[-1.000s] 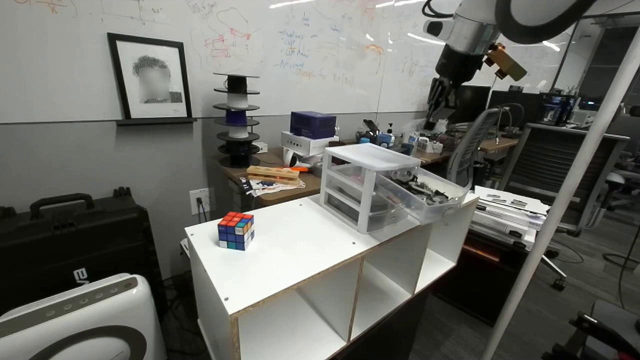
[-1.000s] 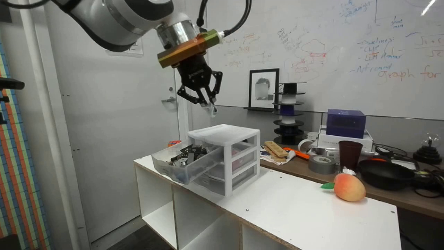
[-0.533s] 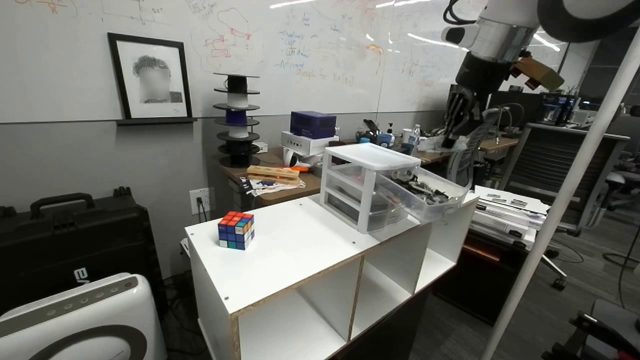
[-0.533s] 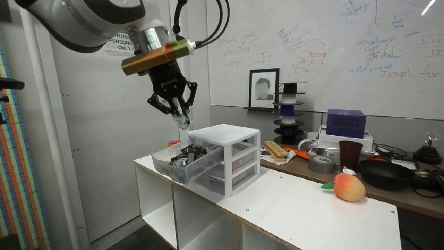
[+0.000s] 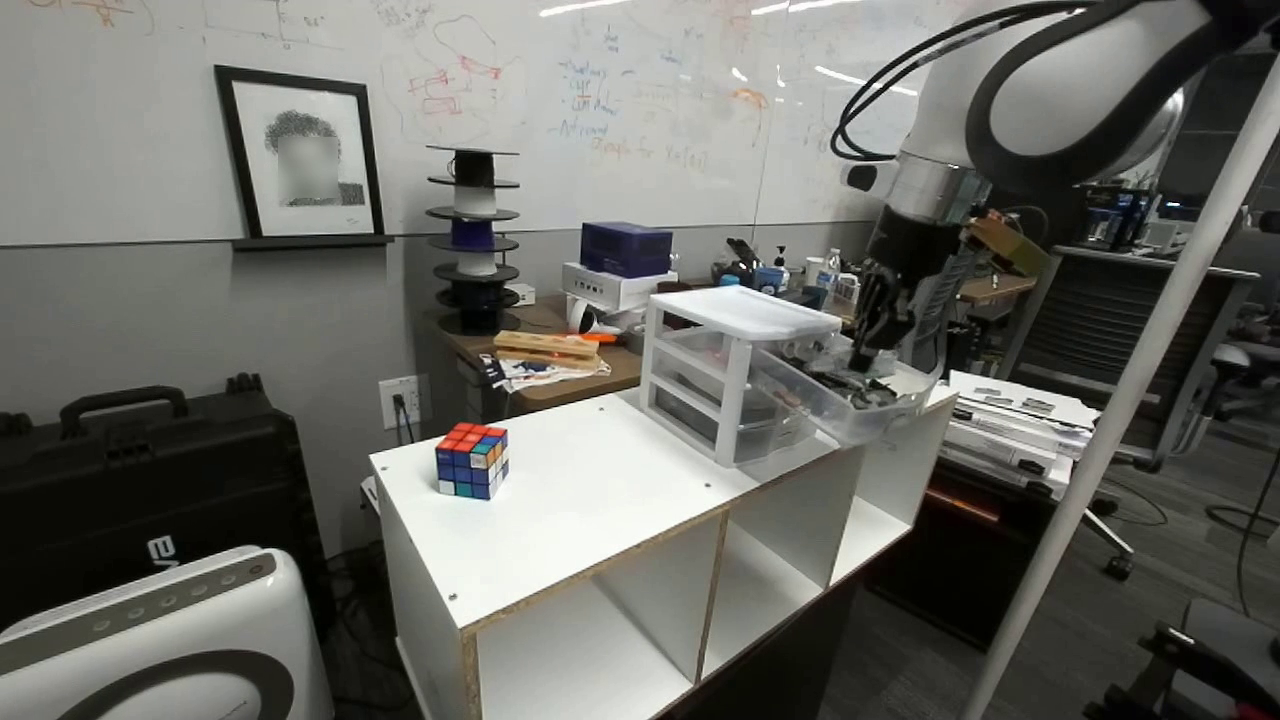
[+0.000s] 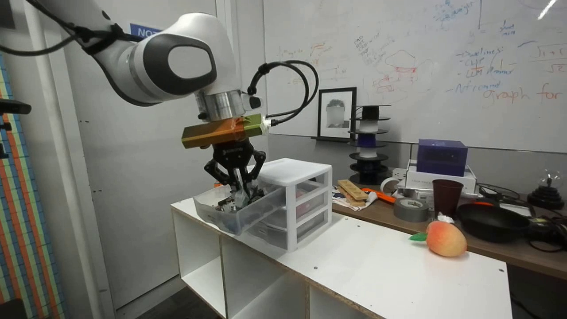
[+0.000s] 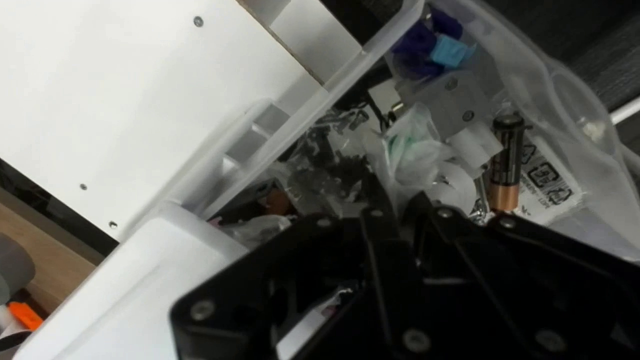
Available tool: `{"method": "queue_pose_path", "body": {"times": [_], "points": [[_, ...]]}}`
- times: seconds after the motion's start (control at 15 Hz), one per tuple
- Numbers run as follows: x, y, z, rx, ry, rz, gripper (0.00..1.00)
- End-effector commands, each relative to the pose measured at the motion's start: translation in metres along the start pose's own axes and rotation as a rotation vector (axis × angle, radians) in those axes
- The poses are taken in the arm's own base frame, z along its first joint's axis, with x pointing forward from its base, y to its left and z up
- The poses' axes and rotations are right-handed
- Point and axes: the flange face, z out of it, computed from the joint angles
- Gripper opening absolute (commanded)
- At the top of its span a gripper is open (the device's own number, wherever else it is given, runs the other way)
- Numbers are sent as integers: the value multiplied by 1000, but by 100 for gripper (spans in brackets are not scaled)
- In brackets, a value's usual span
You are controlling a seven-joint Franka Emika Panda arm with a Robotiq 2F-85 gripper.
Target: Put the usb and the transparent package inside the drawer and close it
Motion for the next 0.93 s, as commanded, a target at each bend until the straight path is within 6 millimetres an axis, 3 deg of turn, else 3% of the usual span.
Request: {"method": "queue_pose_path", "body": {"times": [0.0, 0.13, 0.2, 0.53, 0.8, 0.87], "points": [[29, 7, 9, 13, 80, -13, 11], [40, 5, 9, 30, 102, -30, 11], [43, 3, 8, 35, 105, -46, 28], [35, -4, -8, 7, 98, -77, 66], [14, -5, -25, -40, 77, -62, 97], [8, -6, -29, -47, 58, -57, 100]]}}
